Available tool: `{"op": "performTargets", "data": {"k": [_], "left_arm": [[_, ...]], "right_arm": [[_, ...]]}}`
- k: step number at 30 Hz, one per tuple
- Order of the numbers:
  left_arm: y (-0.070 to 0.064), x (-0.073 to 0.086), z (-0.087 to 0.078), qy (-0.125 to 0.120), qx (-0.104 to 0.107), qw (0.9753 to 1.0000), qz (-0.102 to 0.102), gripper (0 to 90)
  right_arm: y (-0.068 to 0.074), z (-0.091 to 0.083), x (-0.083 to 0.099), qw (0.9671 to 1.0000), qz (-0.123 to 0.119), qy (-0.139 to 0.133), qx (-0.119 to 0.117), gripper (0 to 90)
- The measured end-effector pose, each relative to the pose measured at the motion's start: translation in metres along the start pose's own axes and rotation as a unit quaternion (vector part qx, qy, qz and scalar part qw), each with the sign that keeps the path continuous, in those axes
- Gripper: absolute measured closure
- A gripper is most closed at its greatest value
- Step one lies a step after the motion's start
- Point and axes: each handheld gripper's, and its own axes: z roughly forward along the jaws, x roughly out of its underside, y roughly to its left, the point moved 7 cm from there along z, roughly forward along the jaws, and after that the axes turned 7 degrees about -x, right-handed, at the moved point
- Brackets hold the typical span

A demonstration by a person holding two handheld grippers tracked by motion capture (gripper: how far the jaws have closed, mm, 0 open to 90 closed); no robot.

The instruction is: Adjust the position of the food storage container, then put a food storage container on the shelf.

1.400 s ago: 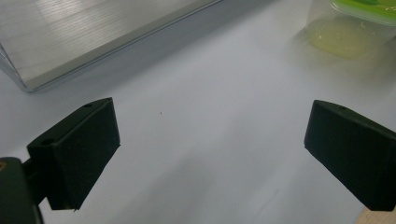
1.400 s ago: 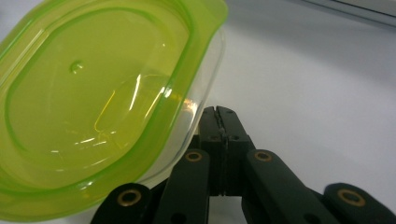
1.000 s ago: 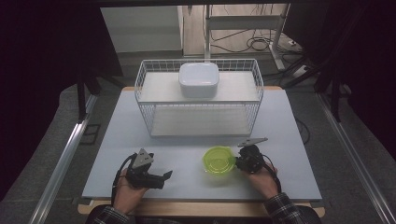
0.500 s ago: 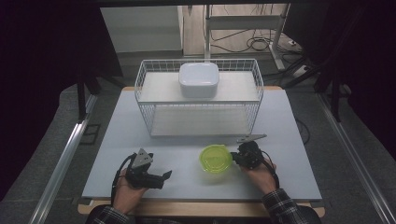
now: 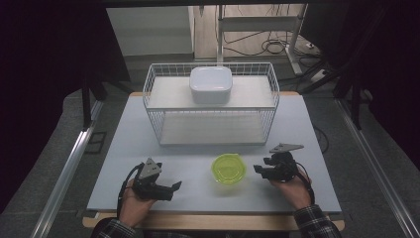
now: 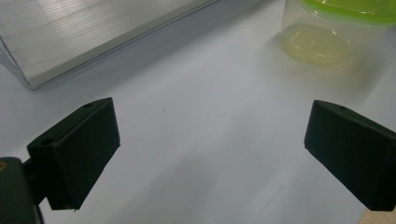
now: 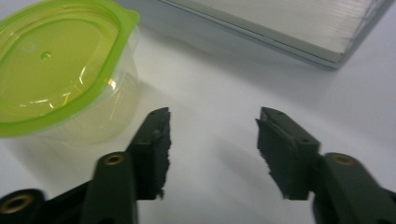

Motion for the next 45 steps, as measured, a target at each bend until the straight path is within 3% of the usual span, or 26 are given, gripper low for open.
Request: {"op": "performTargets", "data": {"k": [9, 15, 22, 26, 31, 36, 39, 45], "left_arm": [[0.0, 0.001, 0.0, 0.001, -0.001, 1.0, 0.003, 2.9], [0.001, 0.001, -0.001, 0.0, -0.001, 1.0, 0.0, 2.9], [-0.001, 0.001, 0.0, 0.003, 0.0, 1.0, 0.006, 2.9], [-0.001, 0.001, 0.001, 0.003, 0.0, 1.0, 0.004, 2.9], [-0.001, 0.001, 0.001, 0.004, 0.001, 1.0, 0.005, 2.9], [-0.001, 0.001, 0.001, 0.003, 0.001, 1.0, 0.005, 3.0], [-0.001, 0.001, 0.001, 0.003, 0.001, 1.0, 0.005, 3.0], [-0.001, 0.001, 0.001, 0.003, 0.001, 1.0, 0.004, 3.0]], "right_arm": [[-0.005, -0.004, 0.002, 1.0, 0.003, -0.009, -0.001, 28.5], [0.002, -0.004, -0.007, 0.999, 0.013, -0.034, -0.024, 16.0], [0.009, -0.004, -0.01, 0.9986, 0.028, -0.025, -0.036, 5.6], [0.014, -0.006, -0.017, 0.9985, 0.025, -0.03, -0.039, 18.3], [0.025, 0.001, -0.026, 0.996, 0.023, -0.037, -0.079, 35.4], [0.029, 0.011, -0.031, 0.9901, 0.051, -0.035, -0.126, 44.2], [0.027, 0.016, -0.034, 0.9887, 0.065, -0.029, -0.132, 50.9], [0.023, 0.027, -0.036, 0.9814, 0.103, -0.011, -0.162, 62.2]]}}
